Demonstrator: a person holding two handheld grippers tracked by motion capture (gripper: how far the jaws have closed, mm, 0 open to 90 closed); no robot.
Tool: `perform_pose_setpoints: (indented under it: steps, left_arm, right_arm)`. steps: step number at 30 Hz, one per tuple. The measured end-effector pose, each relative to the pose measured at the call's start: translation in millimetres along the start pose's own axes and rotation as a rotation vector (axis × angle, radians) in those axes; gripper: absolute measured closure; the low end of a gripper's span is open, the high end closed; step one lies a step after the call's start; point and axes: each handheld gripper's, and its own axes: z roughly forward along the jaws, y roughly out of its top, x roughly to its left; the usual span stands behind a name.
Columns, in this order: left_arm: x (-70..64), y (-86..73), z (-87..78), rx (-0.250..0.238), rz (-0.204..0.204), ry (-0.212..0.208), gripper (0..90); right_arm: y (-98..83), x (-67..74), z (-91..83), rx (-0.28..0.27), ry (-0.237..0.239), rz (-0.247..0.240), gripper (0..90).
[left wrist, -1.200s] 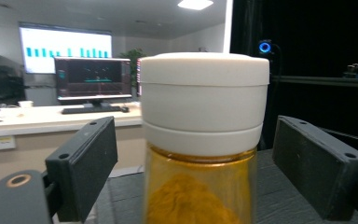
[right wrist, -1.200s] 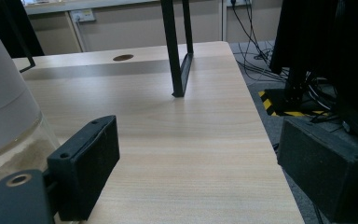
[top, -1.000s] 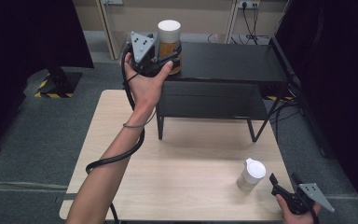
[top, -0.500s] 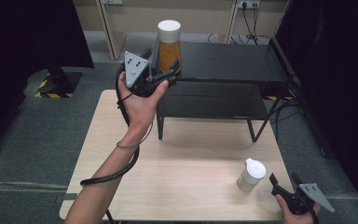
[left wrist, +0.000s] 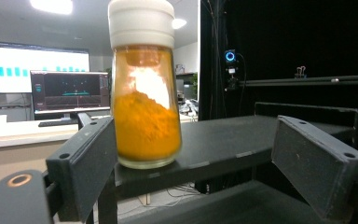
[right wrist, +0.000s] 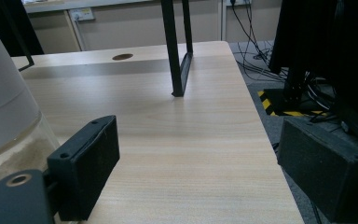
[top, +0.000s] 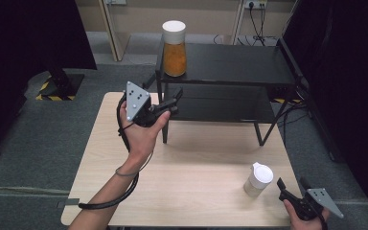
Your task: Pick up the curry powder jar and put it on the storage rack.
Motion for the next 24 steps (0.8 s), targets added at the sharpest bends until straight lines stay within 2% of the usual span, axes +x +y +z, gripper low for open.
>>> perform_pose_setpoints:
  steps: [9, 16, 24]
  left_arm:
    - [-0.7, -18.1, -16.8, 0.018, -0.014, -0.009, 13.9]
    - [2.0, -32.7, -28.7, 0.049, -0.015, -0.013, 13.8]
    - [4.3, -53.5, -42.0, 0.081, -0.036, -0.019, 13.4]
  right_arm:
    - [-0.1, 0.1, -0.3, -0.001, 0.000, -0.001, 13.1]
    - [-0.1, 0.5, -0.3, 0.000, -0.002, -0.002, 13.1]
    - [0.0, 1.3, 0.0, 0.001, -0.002, -0.005, 13.1]
